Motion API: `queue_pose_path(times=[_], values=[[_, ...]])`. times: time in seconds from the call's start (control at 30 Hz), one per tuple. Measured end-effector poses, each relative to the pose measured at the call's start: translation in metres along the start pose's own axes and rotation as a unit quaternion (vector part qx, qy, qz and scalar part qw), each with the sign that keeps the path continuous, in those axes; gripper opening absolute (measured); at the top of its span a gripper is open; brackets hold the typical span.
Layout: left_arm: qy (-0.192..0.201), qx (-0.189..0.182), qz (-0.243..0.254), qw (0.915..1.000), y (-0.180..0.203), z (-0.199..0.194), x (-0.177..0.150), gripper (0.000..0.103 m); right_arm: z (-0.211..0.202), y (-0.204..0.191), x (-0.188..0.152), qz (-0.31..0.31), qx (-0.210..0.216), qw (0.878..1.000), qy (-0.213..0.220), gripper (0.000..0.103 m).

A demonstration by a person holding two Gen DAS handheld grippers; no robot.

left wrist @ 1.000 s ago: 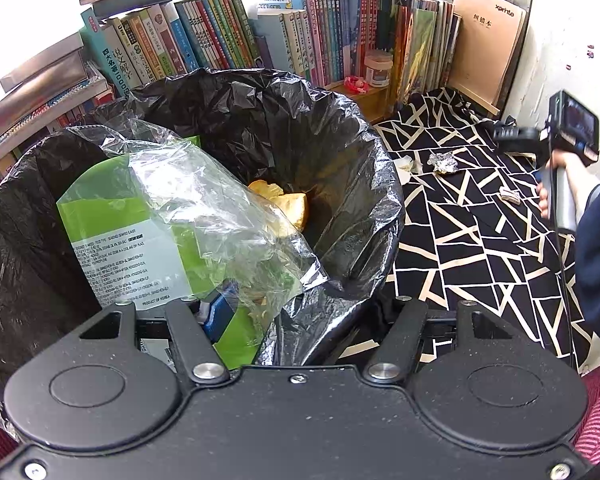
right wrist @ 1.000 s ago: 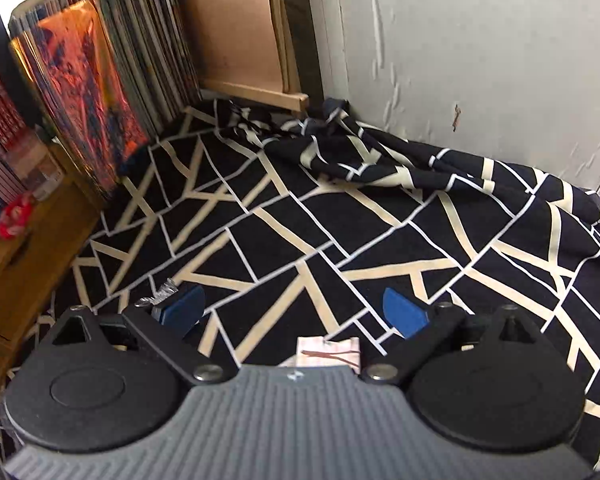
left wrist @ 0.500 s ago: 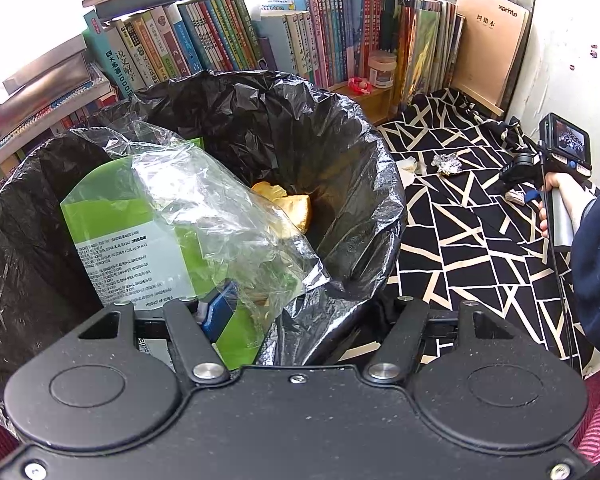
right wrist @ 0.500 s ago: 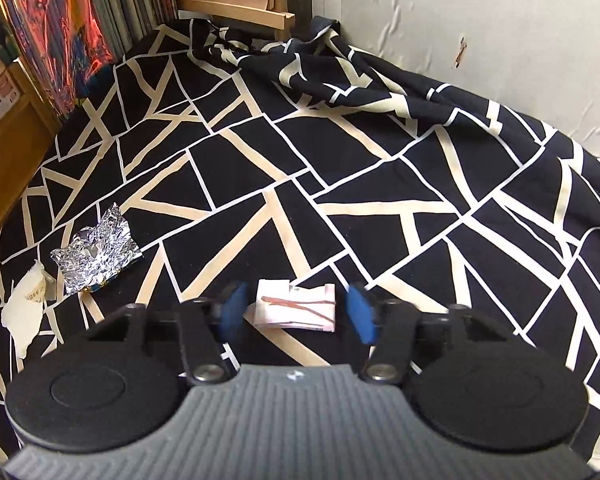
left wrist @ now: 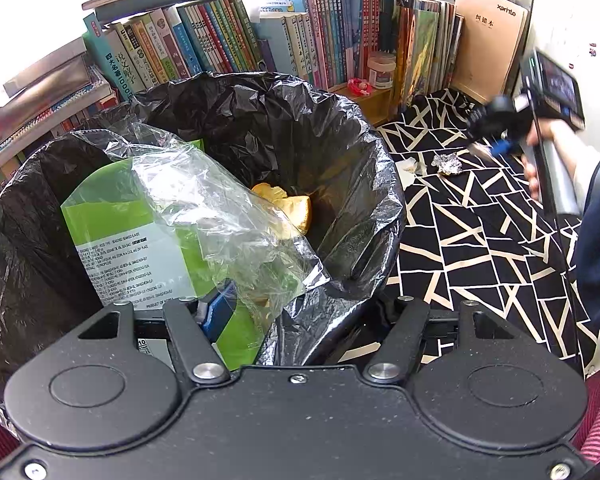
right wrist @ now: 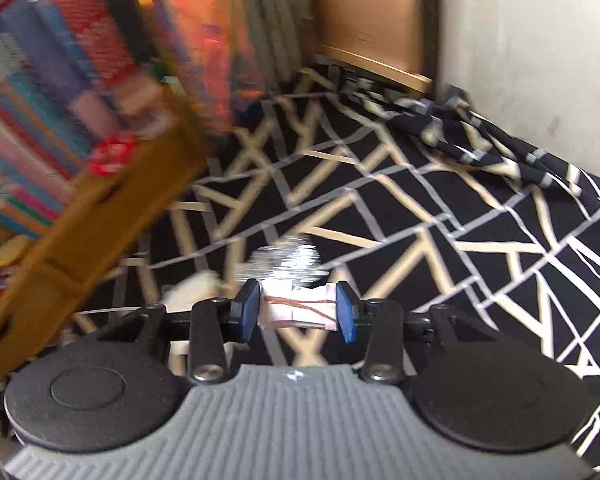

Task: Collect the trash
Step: 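Close the right tool on the white paper and lift, then carry the white paper over the trash bag and open the right tool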

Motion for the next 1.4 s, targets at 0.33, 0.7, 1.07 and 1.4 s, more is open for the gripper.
queue_pose_path(times=[0.33,0.7,1.07,1.4], values=[[0.002,-0.001,-0.002,1.0000,0.000,0.000,0.000,0.063,-0.091,-0.133,0.012,-0.083,0.192,0.976,0.051,0.046],[0.003,-0.001,-0.001,1.0000,0.000,0.000,0.000,0.063,-0.196,-0.238,-0.017,-0.187,0.396,0.896,0.075,0.047],[0.003,-0.001,-0.001,1.0000,-0.001,-0.001,0.000,0.063,-0.198,-0.252,-0.038,-0.214,0.413,0.884,0.049,0.050],[0.003,-0.001,-0.001,1.0000,-0.001,-0.001,0.000,0.063,-0.199,-0.253,-0.038,-0.214,0.415,0.883,0.051,0.072]])
Point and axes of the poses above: each gripper's, at about its wrist camera, not at the fingertips, and z roughly the way its jaws point, y to its right, x to its top, the point moved 8 cm from there along z, roughly the way its jaws point, and after that the axes turned 6 degrees about -z, right-handed, at the moved point
